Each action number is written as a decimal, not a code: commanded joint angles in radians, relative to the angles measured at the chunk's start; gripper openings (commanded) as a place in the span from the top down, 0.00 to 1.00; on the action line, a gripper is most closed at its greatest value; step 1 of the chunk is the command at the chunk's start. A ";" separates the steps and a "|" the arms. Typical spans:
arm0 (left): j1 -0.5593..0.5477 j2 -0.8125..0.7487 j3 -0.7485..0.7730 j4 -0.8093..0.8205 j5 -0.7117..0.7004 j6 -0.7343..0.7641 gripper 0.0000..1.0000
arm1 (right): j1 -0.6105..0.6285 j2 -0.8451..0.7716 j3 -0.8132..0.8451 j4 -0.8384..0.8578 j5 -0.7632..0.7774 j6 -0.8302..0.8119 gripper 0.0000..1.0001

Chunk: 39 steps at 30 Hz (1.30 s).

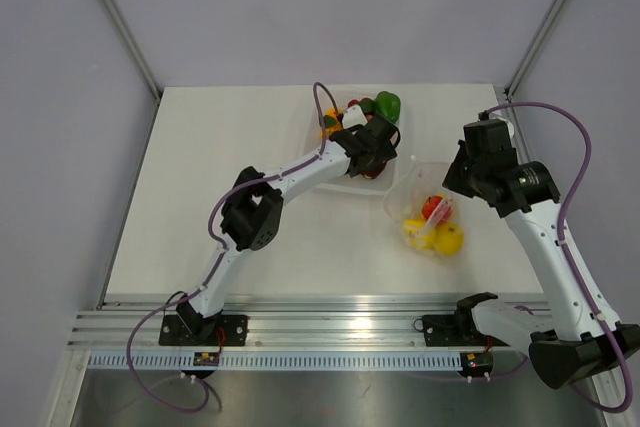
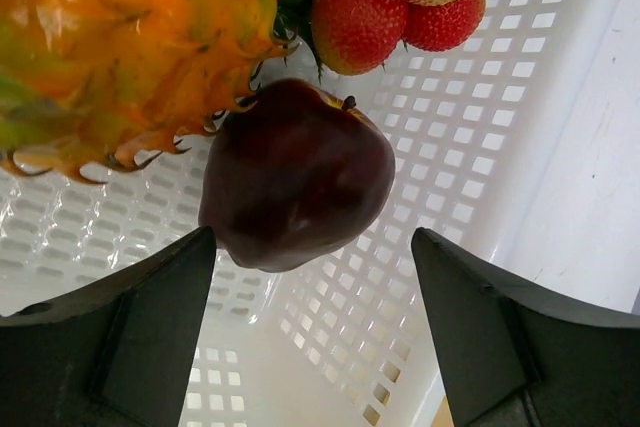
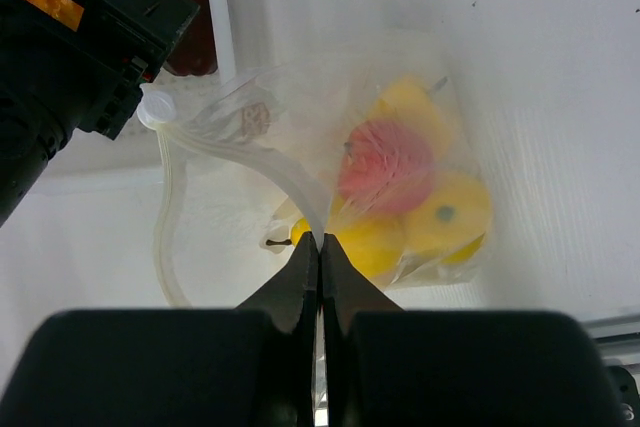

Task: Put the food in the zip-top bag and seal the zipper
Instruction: Pick up the fake fruit from the bin.

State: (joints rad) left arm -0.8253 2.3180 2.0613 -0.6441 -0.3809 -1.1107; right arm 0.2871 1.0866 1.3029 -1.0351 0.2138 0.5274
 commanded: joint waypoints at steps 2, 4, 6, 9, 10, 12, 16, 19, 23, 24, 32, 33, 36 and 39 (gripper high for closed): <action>0.005 -0.049 0.006 -0.011 -0.141 -0.107 0.17 | -0.003 -0.001 0.009 0.049 -0.027 -0.013 0.96; 0.005 -0.026 0.033 -0.023 -0.142 -0.123 0.16 | -0.003 0.002 0.007 0.052 -0.031 -0.015 0.96; 0.003 -0.013 0.049 -0.034 -0.142 -0.153 0.16 | -0.003 0.004 0.007 0.055 -0.039 -0.015 0.96; 0.005 0.017 0.071 -0.031 -0.148 -0.172 0.17 | -0.005 0.007 0.007 0.056 -0.047 -0.017 0.96; 0.006 0.024 0.079 -0.034 -0.150 -0.173 0.17 | -0.003 0.004 0.007 0.056 -0.045 -0.017 0.96; 0.006 0.046 0.091 -0.035 -0.150 -0.179 0.17 | -0.003 0.006 0.007 0.055 -0.044 -0.018 0.96; 0.006 0.069 0.100 -0.026 -0.142 -0.189 0.18 | -0.003 0.010 0.006 0.053 -0.044 -0.023 0.96; 0.006 0.086 0.105 -0.025 -0.141 -0.195 0.20 | -0.003 0.015 0.007 0.056 -0.050 -0.024 0.96; 0.006 0.103 0.111 -0.026 -0.142 -0.192 0.22 | -0.002 0.016 0.007 0.056 -0.054 -0.024 0.96; 0.006 0.109 0.111 -0.025 -0.141 -0.190 0.22 | -0.003 0.016 0.009 0.056 -0.051 -0.027 0.96; 0.008 0.146 0.143 -0.028 -0.096 -0.161 0.13 | -0.003 0.016 0.007 0.055 -0.056 -0.029 0.96; 0.008 0.144 0.138 -0.028 -0.093 -0.161 0.12 | -0.003 0.015 0.007 0.055 -0.054 -0.029 0.96; 0.008 0.132 0.119 -0.017 -0.104 -0.158 0.11 | -0.003 0.015 0.010 0.055 -0.059 -0.030 0.96; 0.006 0.112 0.094 0.032 -0.102 -0.109 0.13 | -0.003 0.013 0.009 0.058 -0.060 -0.032 0.96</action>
State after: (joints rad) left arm -0.8165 2.4454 2.1609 -0.6781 -0.4675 -1.2625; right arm 0.2871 1.1046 1.3029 -1.0149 0.1631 0.5121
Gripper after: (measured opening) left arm 0.879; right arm 0.038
